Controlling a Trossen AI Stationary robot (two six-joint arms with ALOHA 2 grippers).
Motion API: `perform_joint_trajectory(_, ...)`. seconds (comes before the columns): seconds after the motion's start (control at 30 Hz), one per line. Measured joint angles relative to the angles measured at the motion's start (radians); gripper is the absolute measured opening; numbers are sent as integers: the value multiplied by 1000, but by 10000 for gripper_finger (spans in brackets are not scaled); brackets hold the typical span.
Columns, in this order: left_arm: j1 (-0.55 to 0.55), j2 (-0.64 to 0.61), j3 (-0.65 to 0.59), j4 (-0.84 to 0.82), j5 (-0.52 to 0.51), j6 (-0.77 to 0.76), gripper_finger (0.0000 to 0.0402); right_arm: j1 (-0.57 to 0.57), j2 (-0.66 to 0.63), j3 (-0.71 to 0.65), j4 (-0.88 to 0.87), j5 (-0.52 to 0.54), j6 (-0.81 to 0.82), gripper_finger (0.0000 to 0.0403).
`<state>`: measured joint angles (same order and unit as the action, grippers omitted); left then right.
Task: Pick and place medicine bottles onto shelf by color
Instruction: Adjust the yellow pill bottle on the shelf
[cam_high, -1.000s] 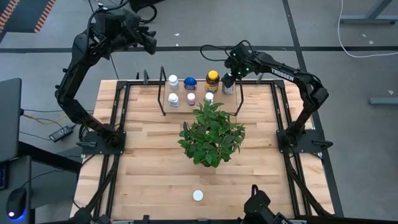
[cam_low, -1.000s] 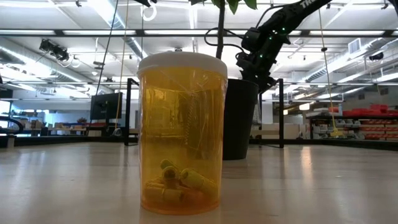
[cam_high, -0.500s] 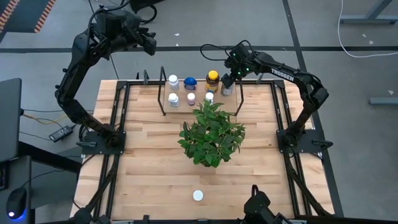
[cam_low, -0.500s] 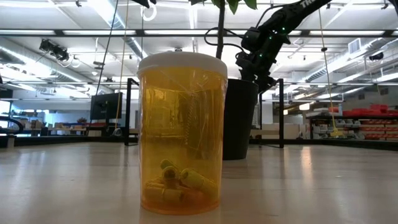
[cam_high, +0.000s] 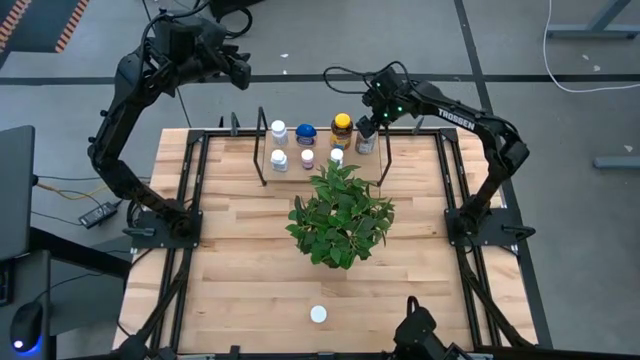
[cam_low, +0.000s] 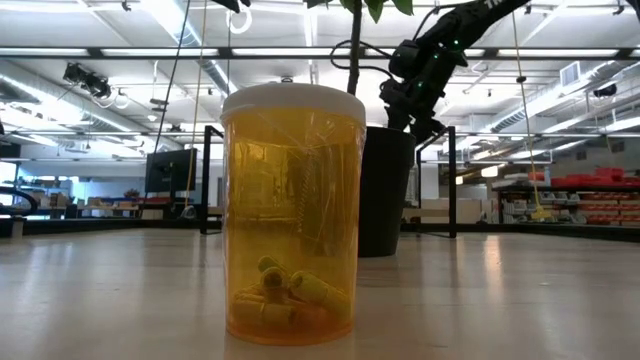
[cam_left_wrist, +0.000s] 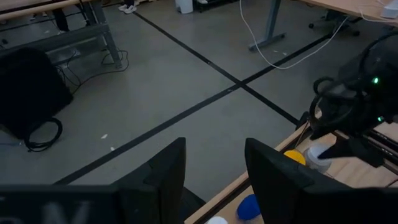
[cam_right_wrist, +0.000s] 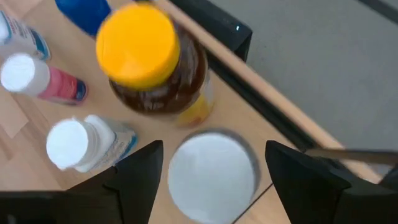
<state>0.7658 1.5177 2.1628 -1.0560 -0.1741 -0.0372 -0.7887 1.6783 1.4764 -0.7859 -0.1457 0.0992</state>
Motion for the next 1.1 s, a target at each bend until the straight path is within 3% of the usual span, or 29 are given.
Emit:
perform_joint_trajectory(0.33,0,0,0,-18,0,8,172,0,-1,102,24,44,-46,290)
perform_joint_trajectory(0.6,0,0,0,-18,0,31,172,0,25,104,116,100,-84,290)
perform_joint_trajectory(0.83,0,0,0,-18,0,32,172,22,112,104,121,98,-52,290)
perform_joint_trajectory(1.1,0,0,0,-52,0,31,172,26,119,104,128,94,-21,290)
